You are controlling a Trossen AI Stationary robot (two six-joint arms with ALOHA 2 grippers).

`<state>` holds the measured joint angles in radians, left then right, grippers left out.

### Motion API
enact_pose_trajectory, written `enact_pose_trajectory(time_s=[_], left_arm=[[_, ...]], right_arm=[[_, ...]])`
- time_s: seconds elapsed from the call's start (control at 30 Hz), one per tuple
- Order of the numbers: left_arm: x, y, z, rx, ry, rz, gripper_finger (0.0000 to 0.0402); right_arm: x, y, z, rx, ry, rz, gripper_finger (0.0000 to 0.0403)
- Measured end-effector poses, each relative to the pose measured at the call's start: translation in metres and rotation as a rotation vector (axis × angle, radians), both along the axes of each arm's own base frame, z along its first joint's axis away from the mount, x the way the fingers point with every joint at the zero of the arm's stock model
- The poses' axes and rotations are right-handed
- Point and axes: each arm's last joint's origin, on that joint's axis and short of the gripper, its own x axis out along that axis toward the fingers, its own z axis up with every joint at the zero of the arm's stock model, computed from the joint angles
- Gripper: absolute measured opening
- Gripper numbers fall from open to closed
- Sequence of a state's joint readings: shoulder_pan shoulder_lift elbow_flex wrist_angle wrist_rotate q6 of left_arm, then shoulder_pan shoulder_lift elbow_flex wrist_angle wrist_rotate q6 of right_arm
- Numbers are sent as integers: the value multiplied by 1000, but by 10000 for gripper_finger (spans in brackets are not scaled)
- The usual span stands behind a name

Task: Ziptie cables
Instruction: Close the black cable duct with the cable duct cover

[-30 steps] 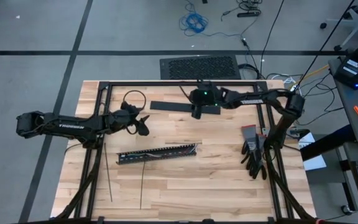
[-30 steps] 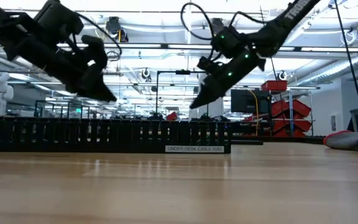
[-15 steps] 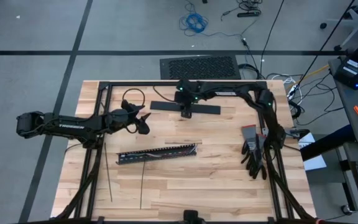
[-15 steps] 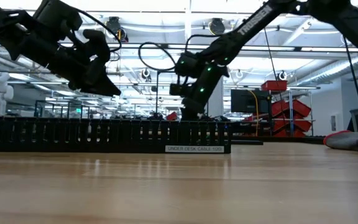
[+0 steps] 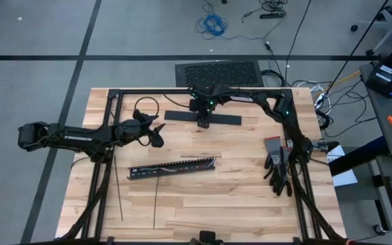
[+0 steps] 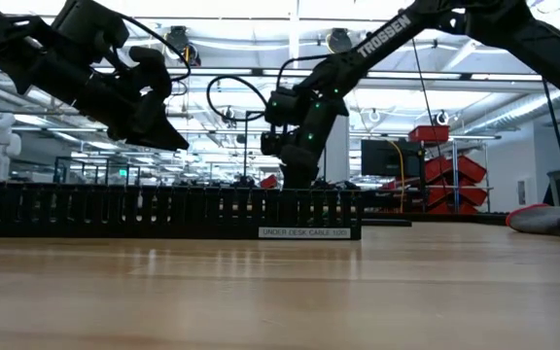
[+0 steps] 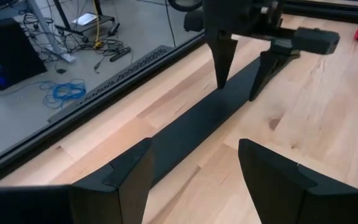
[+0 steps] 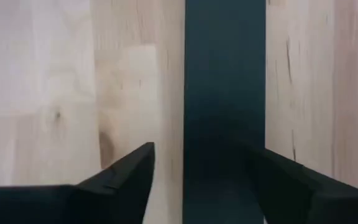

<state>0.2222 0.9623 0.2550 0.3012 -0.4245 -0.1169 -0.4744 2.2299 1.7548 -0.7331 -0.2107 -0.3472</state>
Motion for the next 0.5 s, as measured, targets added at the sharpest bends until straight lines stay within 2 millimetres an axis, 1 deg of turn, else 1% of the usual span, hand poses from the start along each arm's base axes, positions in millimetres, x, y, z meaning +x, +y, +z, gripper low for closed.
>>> enact_pose_trajectory(time_s=[0.13, 0.23, 0.4, 0.5], left_arm=[[0, 0, 0, 5, 2, -7, 233], [0, 0, 0, 13, 6, -11, 233], [0, 0, 0, 12, 12, -11, 233], [0, 0, 0, 12, 14, -11, 233]], right_arm=[[0, -2, 4, -54, 28, -10, 281], [-5, -4, 0, -52, 78, -20, 301], [-14, -7, -13, -11, 178, -20, 308], [-16, -8, -16, 7, 193, -36, 299]])
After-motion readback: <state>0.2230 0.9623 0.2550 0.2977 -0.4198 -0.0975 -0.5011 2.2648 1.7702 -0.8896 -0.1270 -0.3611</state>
